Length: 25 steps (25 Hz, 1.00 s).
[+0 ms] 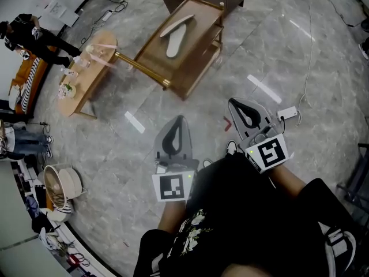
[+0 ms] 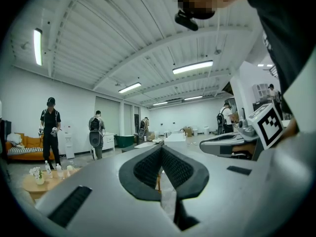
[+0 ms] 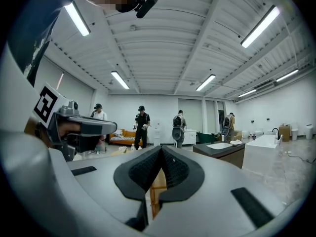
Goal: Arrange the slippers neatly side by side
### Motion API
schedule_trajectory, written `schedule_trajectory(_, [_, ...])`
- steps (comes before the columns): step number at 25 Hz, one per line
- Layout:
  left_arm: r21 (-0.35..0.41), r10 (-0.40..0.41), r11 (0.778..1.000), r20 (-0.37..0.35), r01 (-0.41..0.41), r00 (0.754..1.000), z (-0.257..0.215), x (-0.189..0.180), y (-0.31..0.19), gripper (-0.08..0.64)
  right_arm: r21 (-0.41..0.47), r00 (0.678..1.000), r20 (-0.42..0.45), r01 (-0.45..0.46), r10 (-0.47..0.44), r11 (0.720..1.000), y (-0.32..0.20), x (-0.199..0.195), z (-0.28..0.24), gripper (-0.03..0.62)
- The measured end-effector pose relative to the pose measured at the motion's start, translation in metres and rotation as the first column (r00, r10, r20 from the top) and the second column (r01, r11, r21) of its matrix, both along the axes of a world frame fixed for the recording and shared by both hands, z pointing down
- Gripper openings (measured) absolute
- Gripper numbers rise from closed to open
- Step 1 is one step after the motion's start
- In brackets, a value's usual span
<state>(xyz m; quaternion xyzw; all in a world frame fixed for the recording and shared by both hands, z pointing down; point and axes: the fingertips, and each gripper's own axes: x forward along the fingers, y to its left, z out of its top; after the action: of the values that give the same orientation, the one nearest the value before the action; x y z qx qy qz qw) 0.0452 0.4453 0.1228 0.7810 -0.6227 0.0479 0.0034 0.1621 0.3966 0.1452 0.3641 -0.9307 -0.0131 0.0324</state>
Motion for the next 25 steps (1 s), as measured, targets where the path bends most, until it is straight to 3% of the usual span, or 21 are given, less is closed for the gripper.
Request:
schedule_trajectory(13, [-0.038,-0.015,0.999,0.017,0.015,1.000,0.015,0.045,-0.027,0.002,-0.049,1.000,0.008,-0.009,0.009,0.999,-0.027,0.056,0.017,-0.003])
schedule_trajectory(25, [-0.098,-0.027,0.995,0.005,0.027,1.000,0.038,0.051,-0.027,0.002,-0.099,0.999,-0.033,-0.019,0.016,0.995,-0.029,0.074,0.041,-0.003])
